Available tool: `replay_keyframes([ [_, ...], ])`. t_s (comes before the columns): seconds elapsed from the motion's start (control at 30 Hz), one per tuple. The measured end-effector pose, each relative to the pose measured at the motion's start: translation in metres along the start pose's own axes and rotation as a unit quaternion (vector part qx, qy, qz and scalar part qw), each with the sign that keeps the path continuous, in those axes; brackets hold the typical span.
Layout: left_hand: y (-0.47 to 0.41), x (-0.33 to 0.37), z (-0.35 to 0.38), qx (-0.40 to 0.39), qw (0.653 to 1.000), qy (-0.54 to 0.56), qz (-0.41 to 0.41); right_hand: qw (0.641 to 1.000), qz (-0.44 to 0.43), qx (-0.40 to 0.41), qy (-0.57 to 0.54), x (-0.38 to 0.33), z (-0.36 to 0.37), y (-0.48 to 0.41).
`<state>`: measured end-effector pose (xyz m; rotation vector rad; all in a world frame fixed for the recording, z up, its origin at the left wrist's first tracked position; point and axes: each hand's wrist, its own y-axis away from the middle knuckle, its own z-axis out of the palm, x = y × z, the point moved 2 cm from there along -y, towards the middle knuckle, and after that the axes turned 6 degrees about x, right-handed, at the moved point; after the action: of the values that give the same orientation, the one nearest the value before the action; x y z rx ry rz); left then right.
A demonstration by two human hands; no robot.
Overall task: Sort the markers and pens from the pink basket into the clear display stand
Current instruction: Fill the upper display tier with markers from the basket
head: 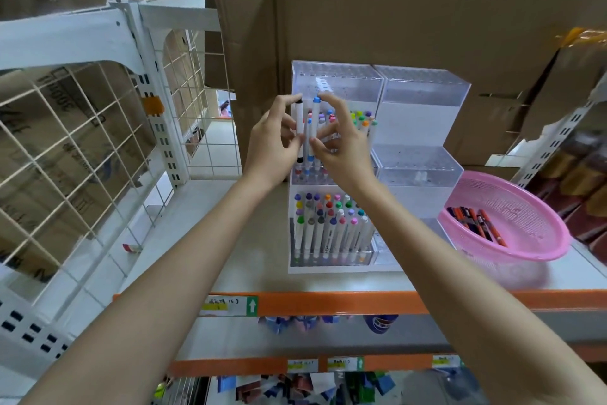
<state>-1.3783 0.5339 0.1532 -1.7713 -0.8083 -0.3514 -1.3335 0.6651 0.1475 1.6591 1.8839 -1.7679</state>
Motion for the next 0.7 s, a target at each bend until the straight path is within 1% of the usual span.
replay_keyframes([
  [0.13,0.005,0.001,0.000,-0.055,0.998,-0.016,0.030,1.000,-0.002,-0.002,-0.002,0.001,-0.001,0.002],
  [0.43,0.017,-0.006,0.000,-0.051,0.998,-0.015,0.027,1.000,-0.003,-0.003,0.001,0.003,-0.002,0.001],
  [0.7,0.018,-0.006,0.001,-0.074,0.997,-0.034,0.018,1.000,-0.002,-0.003,0.007,0.003,-0.001,0.002],
])
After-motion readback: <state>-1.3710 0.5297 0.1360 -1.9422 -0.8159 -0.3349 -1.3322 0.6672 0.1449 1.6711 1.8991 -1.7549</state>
